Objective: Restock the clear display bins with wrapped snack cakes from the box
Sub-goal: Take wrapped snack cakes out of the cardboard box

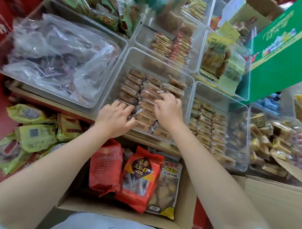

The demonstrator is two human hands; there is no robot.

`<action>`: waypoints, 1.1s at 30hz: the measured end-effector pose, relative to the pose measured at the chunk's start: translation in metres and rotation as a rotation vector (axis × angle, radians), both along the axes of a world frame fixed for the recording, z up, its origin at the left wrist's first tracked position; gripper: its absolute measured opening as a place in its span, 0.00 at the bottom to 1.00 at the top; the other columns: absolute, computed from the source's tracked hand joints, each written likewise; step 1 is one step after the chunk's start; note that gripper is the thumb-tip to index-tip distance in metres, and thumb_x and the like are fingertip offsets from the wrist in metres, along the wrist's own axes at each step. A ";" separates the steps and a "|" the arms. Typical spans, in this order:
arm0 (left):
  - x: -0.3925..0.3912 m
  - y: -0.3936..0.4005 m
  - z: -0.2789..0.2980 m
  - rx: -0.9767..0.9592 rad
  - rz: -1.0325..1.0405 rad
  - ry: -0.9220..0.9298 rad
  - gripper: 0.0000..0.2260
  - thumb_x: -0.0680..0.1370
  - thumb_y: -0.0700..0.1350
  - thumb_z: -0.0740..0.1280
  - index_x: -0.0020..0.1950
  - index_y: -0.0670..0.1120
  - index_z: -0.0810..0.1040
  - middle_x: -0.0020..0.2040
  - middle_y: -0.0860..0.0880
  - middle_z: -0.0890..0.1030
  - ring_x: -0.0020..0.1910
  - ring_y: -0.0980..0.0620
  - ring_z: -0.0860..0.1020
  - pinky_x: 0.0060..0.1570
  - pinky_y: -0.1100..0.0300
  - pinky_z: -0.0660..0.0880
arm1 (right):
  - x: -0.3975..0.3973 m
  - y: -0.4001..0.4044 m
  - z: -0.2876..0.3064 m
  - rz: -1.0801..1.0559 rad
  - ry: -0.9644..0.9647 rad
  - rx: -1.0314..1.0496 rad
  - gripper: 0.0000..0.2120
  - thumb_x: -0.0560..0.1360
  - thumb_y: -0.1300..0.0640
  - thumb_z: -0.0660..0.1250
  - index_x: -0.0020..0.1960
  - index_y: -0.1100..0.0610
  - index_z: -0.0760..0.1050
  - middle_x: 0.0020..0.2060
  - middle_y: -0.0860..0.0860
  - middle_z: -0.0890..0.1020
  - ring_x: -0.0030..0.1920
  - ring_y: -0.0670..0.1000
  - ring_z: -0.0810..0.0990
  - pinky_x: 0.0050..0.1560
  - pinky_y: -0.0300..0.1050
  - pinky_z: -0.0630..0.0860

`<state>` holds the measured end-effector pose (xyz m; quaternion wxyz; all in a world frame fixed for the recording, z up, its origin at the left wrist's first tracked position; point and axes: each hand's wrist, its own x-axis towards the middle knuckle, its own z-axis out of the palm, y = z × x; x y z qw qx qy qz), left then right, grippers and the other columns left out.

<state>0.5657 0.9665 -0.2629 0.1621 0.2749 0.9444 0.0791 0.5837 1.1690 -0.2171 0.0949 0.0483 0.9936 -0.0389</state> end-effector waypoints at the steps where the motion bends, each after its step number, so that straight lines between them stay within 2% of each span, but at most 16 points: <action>1: 0.000 0.001 0.001 -0.042 -0.004 0.010 0.31 0.78 0.62 0.47 0.76 0.49 0.68 0.69 0.45 0.75 0.69 0.44 0.69 0.65 0.46 0.67 | 0.018 0.004 0.009 -0.010 0.041 -0.090 0.15 0.82 0.56 0.59 0.64 0.55 0.80 0.67 0.54 0.76 0.70 0.55 0.68 0.70 0.57 0.62; 3: 0.006 0.011 0.007 -0.091 0.036 0.045 0.26 0.80 0.57 0.53 0.72 0.46 0.71 0.69 0.42 0.74 0.70 0.42 0.68 0.71 0.43 0.60 | 0.063 0.020 0.031 -0.033 0.106 -0.264 0.13 0.81 0.58 0.62 0.62 0.56 0.81 0.59 0.52 0.80 0.62 0.53 0.75 0.64 0.52 0.70; 4: 0.014 0.020 0.013 -0.065 0.048 0.072 0.23 0.79 0.54 0.55 0.69 0.44 0.73 0.68 0.41 0.74 0.68 0.40 0.69 0.71 0.41 0.61 | 0.088 0.031 0.042 -0.055 0.121 -0.330 0.12 0.81 0.58 0.63 0.61 0.57 0.81 0.56 0.52 0.82 0.58 0.52 0.77 0.60 0.48 0.73; 7: 0.061 0.073 0.041 0.205 0.000 0.060 0.22 0.77 0.51 0.58 0.64 0.41 0.78 0.62 0.39 0.78 0.61 0.37 0.75 0.62 0.42 0.69 | 0.170 0.077 0.081 -0.156 0.221 -0.398 0.08 0.79 0.60 0.67 0.56 0.57 0.82 0.48 0.50 0.83 0.45 0.47 0.79 0.48 0.44 0.78; 9: 0.109 0.124 0.060 0.383 -0.049 -0.086 0.18 0.81 0.49 0.62 0.67 0.42 0.77 0.64 0.41 0.77 0.63 0.39 0.74 0.62 0.45 0.70 | 0.227 0.117 0.105 -0.246 0.340 -0.355 0.07 0.78 0.62 0.69 0.53 0.57 0.83 0.43 0.49 0.83 0.40 0.46 0.78 0.44 0.43 0.78; 12: 0.192 0.203 0.084 0.488 -0.139 -0.347 0.20 0.82 0.50 0.64 0.73 0.47 0.71 0.70 0.47 0.71 0.69 0.45 0.70 0.65 0.53 0.68 | 0.308 0.182 0.134 -0.390 0.505 -0.262 0.05 0.76 0.62 0.70 0.51 0.56 0.83 0.42 0.50 0.84 0.38 0.45 0.78 0.43 0.40 0.75; 15: 0.278 0.267 0.104 0.613 -0.258 -0.441 0.26 0.82 0.54 0.64 0.78 0.51 0.62 0.78 0.52 0.61 0.76 0.51 0.62 0.71 0.58 0.61 | 0.377 0.245 0.150 -0.491 0.555 -0.208 0.05 0.77 0.61 0.69 0.52 0.56 0.83 0.45 0.49 0.85 0.43 0.47 0.80 0.48 0.40 0.76; 18: 0.344 0.313 0.112 0.730 -0.440 -0.283 0.28 0.81 0.58 0.63 0.80 0.56 0.60 0.82 0.54 0.51 0.81 0.53 0.47 0.78 0.54 0.46 | 0.424 0.301 0.142 -0.556 0.395 -0.222 0.06 0.78 0.59 0.67 0.52 0.55 0.83 0.45 0.45 0.83 0.44 0.46 0.78 0.48 0.42 0.75; 20: 0.371 0.336 0.105 0.650 -0.579 -0.110 0.28 0.81 0.62 0.57 0.81 0.58 0.59 0.83 0.53 0.46 0.81 0.50 0.39 0.78 0.49 0.38 | 0.443 0.333 0.123 -0.535 0.212 -0.213 0.07 0.79 0.57 0.66 0.53 0.54 0.82 0.46 0.46 0.82 0.45 0.46 0.77 0.46 0.43 0.73; 22: 0.386 0.351 0.097 0.610 -0.628 -0.069 0.27 0.81 0.61 0.56 0.80 0.56 0.63 0.83 0.52 0.47 0.82 0.48 0.38 0.78 0.45 0.41 | 0.452 0.359 0.095 -0.488 0.001 -0.159 0.08 0.79 0.55 0.64 0.55 0.53 0.81 0.50 0.49 0.84 0.49 0.51 0.80 0.45 0.44 0.74; 26: 0.392 0.359 0.086 0.683 -0.573 -0.066 0.24 0.80 0.55 0.59 0.75 0.50 0.71 0.82 0.48 0.57 0.82 0.43 0.48 0.76 0.37 0.53 | 0.456 0.388 0.019 -0.403 -0.374 -0.125 0.13 0.80 0.55 0.63 0.63 0.50 0.78 0.58 0.52 0.82 0.55 0.54 0.81 0.45 0.43 0.74; 29: 0.394 0.359 0.082 0.716 -0.539 -0.020 0.24 0.79 0.54 0.59 0.75 0.49 0.71 0.82 0.47 0.59 0.82 0.42 0.50 0.76 0.37 0.55 | 0.458 0.395 -0.041 -0.295 -0.571 -0.150 0.17 0.81 0.58 0.61 0.69 0.56 0.73 0.61 0.56 0.80 0.58 0.57 0.80 0.50 0.46 0.76; 31: 0.397 0.360 0.081 0.727 -0.499 -0.003 0.25 0.79 0.54 0.58 0.75 0.50 0.70 0.81 0.47 0.59 0.82 0.42 0.51 0.76 0.37 0.54 | 0.458 0.401 -0.077 -0.251 -0.730 -0.126 0.20 0.80 0.56 0.63 0.71 0.57 0.71 0.63 0.57 0.78 0.60 0.59 0.79 0.56 0.49 0.78; 33: 0.400 0.361 0.080 0.737 -0.464 0.006 0.25 0.79 0.53 0.57 0.75 0.49 0.69 0.81 0.46 0.60 0.81 0.42 0.52 0.76 0.38 0.54 | 0.461 0.409 -0.114 -0.230 -0.893 -0.132 0.27 0.76 0.55 0.71 0.73 0.56 0.69 0.66 0.58 0.76 0.61 0.59 0.79 0.59 0.54 0.78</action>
